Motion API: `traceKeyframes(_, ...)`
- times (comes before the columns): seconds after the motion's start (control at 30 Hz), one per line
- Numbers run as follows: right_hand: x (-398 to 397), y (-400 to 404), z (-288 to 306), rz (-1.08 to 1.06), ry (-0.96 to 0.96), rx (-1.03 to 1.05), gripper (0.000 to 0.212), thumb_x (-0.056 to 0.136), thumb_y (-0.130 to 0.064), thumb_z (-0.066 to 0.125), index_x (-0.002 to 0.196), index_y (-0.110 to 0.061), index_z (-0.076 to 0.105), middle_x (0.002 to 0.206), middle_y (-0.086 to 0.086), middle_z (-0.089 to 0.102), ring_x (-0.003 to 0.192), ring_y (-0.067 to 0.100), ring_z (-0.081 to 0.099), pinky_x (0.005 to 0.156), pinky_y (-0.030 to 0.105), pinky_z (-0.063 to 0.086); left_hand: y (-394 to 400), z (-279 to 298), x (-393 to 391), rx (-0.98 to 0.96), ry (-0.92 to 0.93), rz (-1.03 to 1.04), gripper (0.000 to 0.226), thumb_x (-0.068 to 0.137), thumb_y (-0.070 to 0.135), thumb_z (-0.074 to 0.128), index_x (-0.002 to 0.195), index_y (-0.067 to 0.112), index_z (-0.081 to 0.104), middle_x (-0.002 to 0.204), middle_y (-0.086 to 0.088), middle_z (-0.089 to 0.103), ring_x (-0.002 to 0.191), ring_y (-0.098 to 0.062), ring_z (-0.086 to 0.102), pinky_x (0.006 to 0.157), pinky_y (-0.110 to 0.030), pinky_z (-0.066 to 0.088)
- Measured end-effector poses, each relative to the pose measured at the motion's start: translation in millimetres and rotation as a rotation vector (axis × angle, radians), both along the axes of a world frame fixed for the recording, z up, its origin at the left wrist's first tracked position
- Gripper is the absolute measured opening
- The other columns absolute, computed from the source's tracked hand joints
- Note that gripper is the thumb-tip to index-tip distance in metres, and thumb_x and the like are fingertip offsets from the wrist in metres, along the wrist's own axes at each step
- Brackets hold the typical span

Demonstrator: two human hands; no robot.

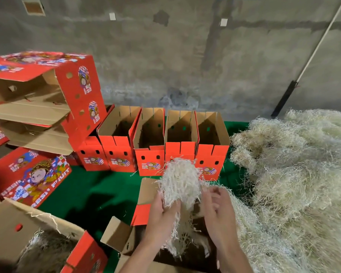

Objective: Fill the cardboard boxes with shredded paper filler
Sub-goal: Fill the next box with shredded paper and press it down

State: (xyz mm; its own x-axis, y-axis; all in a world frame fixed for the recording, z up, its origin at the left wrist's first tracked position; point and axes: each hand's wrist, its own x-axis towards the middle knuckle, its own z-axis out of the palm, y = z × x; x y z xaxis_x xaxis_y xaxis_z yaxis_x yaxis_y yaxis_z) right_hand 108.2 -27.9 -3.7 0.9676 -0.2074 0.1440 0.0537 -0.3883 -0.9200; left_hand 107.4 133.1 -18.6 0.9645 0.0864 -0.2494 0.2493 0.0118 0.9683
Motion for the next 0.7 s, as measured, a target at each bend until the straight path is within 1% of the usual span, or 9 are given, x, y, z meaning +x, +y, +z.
traceKeyframes(0.1,6.4,16.3,15.6,0.076,0.073,0.083,0.063,0.083,-0.086,0.043,0.112,-0.031,0.047,0.099,-0.011,0.055,0.091,0.002,0.057,0.079,0.023,0.047,-8.5,8.5,-10.3,0.117,-0.077,-0.155,0.045,0.096,0.022,0.061,0.129,0.047,0.043,0.127,0.033,0.057,0.111,0.023,0.051,0.091,-0.007,0.042)
traceKeyframes(0.13,7.1,20.3,17.7,0.050,0.091,0.087,0.072,0.083,-0.086,0.043,0.118,-0.024,0.049,0.091,-0.018,0.016,0.076,0.004,0.021,0.085,0.031,0.048,-9.2,12.8,-15.4,0.127,-0.069,-0.191,0.048,0.094,0.033,0.064,0.130,0.051,0.038,0.119,0.044,0.053,0.106,0.030,0.046,0.090,-0.002,0.039)
traceKeyframes(0.17,8.6,21.8,18.1,0.023,0.110,0.105,0.081,0.085,-0.084,0.043,0.127,-0.015,0.047,0.125,-0.009,0.013,0.107,0.008,0.011,0.093,0.039,0.047,-7.3,18.5,-20.3,0.115,-0.042,-0.197,0.051,0.088,0.051,0.068,0.127,0.057,0.037,0.110,0.051,0.049,0.099,0.034,0.044,0.089,-0.003,0.038)
traceKeyframes(0.23,11.5,19.9,21.0,-0.009,0.156,0.197,0.084,0.088,-0.081,0.040,0.137,-0.012,0.044,0.098,-0.019,0.034,0.086,0.001,0.026,0.096,0.043,0.047,0.3,30.6,-27.1,0.094,0.008,-0.117,0.050,0.067,0.084,0.064,0.111,0.068,0.048,0.100,0.045,0.054,0.092,0.026,0.049,0.093,-0.016,0.039)
traceKeyframes(0.27,12.5,16.9,21.5,-0.006,0.141,0.218,0.075,0.087,-0.082,0.037,0.132,-0.022,0.046,0.109,-0.009,0.062,0.090,0.004,0.053,0.094,0.037,0.049,4.7,34.6,-27.7,0.095,-0.058,-0.037,0.047,0.066,0.090,0.058,0.105,0.063,0.058,0.096,0.032,0.061,0.091,0.011,0.058,0.090,-0.021,0.040)
traceKeyframes(0.33,13.2,13.7,26.9,0.023,0.061,0.208,0.054,0.088,-0.079,0.033,0.096,-0.027,0.042,0.068,-0.016,0.047,0.064,0.004,0.044,0.068,0.022,0.046,9.9,40.8,-21.5,0.083,-0.211,0.127,0.061,0.078,0.087,0.048,0.103,0.034,0.066,0.092,0.003,0.064,0.089,-0.021,0.062,0.083,-0.031,0.045)
traceKeyframes(0.4,13.6,19.2,30.5,0.084,-0.033,0.157,0.051,0.097,-0.069,0.034,0.074,-0.024,0.038,0.053,-0.009,0.037,0.048,0.007,0.034,0.052,0.023,0.038,3.1,52.3,-12.9,0.048,-0.230,0.138,0.069,0.084,0.085,0.039,0.112,0.026,0.061,0.105,0.009,0.065,0.103,-0.023,0.064,0.093,-0.038,0.047)
traceKeyframes(0.53,17.2,40.6,27.2,-0.019,-0.234,-0.061,0.054,0.102,-0.061,0.037,0.067,-0.021,0.046,0.061,-0.003,0.049,0.056,0.014,0.045,0.060,0.040,0.043,-31.5,57.3,6.4,0.011,-0.147,0.219,0.061,0.091,0.076,0.037,0.140,0.039,0.043,0.136,0.031,0.038,0.131,0.002,0.036,0.114,-0.031,0.028)
traceKeyframes(0.7,20.0,38.9,33.1,-0.054,-0.222,0.089,0.039,0.096,-0.068,0.047,0.103,-0.034,0.064,0.085,-0.009,0.071,0.077,0.008,0.067,0.074,0.032,0.054,-42.7,51.5,23.5,0.024,-0.157,0.321,0.026,0.102,0.052,0.039,0.099,0.034,0.057,0.101,0.009,0.066,0.113,-0.016,0.058,0.103,-0.032,0.040)
